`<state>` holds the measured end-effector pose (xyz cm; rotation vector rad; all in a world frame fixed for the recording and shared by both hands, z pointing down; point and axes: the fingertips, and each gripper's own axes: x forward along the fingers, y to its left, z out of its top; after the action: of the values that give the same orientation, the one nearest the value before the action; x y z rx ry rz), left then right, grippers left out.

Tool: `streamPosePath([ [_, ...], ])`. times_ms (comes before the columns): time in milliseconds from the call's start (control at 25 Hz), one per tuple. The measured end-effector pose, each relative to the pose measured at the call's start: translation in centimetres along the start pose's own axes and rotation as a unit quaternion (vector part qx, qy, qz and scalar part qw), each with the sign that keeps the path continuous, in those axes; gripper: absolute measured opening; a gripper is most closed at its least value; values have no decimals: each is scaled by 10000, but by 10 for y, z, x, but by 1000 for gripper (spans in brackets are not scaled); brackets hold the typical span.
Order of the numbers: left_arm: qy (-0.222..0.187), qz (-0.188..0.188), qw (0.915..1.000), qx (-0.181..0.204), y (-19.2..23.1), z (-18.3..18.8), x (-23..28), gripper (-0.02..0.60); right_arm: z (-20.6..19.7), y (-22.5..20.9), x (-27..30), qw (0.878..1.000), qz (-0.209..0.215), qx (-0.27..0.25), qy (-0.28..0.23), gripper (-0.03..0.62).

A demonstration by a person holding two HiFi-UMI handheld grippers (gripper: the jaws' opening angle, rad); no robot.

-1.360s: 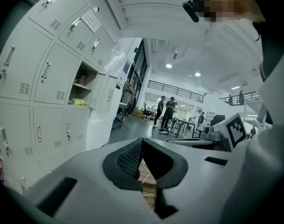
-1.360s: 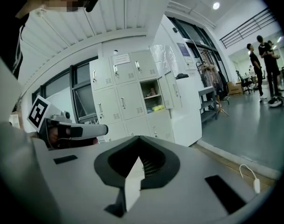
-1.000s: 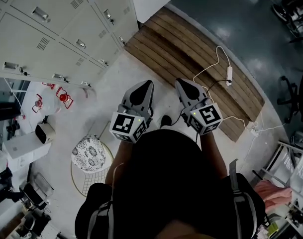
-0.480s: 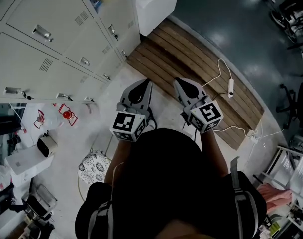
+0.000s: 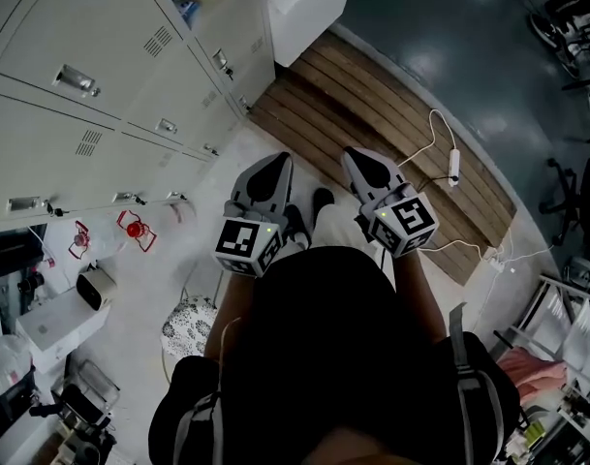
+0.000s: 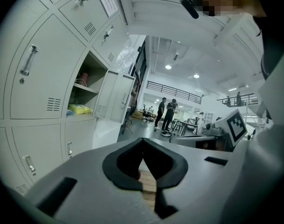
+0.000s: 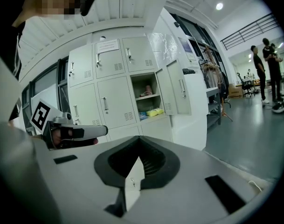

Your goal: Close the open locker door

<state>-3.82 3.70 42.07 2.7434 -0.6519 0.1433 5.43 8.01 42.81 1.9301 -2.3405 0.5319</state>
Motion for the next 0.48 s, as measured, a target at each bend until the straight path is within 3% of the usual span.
streamPosePath([
  [480,147,287,9993,-200,54,16,48,17,26,-51,78,9998,172,56,20,5],
])
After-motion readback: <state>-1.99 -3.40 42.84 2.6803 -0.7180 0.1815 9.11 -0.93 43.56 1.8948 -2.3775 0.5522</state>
